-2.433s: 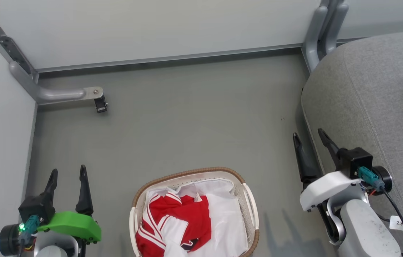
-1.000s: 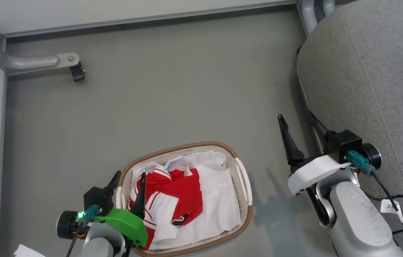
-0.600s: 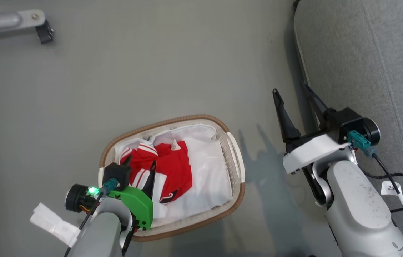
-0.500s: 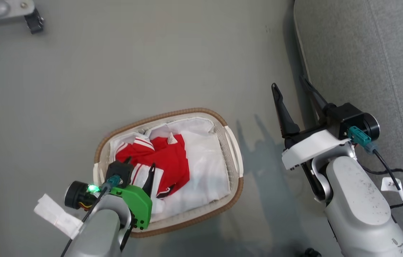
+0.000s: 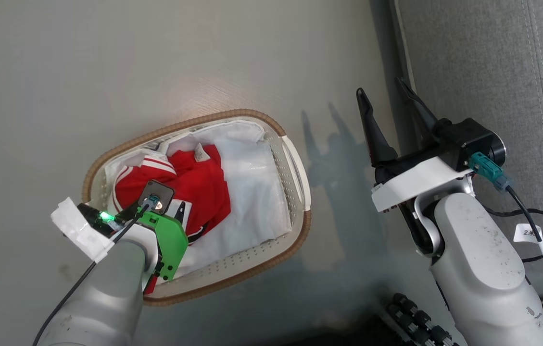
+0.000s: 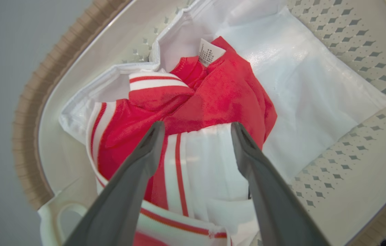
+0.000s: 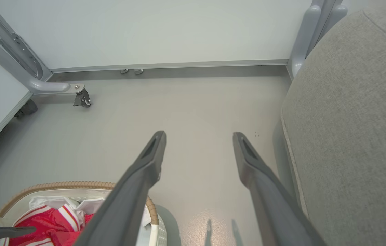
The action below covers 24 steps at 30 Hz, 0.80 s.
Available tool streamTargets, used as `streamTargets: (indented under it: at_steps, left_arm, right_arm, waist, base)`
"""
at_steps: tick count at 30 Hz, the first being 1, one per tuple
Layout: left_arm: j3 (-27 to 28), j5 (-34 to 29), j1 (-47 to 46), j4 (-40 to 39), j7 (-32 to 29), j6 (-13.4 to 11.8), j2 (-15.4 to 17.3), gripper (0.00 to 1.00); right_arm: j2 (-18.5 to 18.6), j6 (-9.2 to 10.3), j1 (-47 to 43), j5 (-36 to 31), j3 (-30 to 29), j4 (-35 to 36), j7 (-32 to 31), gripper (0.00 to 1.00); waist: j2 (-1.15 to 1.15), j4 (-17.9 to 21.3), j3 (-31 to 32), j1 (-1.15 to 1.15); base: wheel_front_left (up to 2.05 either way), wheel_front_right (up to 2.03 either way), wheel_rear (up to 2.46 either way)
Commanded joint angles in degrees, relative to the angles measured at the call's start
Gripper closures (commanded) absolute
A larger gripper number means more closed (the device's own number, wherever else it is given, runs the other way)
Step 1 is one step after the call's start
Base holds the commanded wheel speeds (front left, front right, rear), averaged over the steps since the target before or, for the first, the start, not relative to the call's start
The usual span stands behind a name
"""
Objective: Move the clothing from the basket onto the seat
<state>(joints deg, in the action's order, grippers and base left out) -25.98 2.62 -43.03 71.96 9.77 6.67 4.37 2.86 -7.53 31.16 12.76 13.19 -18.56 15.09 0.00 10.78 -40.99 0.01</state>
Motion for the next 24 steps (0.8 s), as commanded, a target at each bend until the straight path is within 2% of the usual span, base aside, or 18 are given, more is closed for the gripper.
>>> streamTargets:
  at_steps: [1, 14, 24]
  left_arm:
    - [-0.66, -0.92, -1.39, 0.39, -0.84, -0.60, 0.58, 0.00]
    - [-7.42, -6.39, -5.04, 1.79, -9.23, -3.92, 1.98, 0.00]
    - [-11.99, -9.54, -7.27, 1.99, -14.27, -3.71, 2.44, 0.00]
  right_arm:
    - [0.17, 0.08, 0.48, 0.69, 0.13, 0.14, 0.10, 0.00]
    - [0.17, 0.08, 0.64, 3.50, 1.11, 0.14, 0.10, 0.00]
    - [0.17, 0.08, 0.93, 4.91, 2.18, -0.74, 0.10, 0.00]
  waist:
    - [0.00, 2.08, -2.87, -0.01]
    - [0.00, 3.36, -4.92, -0.01]
    - [0.00, 3.82, -5.32, -0.01]
  base:
    - [0.00, 0.00, 0.00]
    - [0.00, 0.00, 0.00]
    - [0.00, 0.00, 0.00]
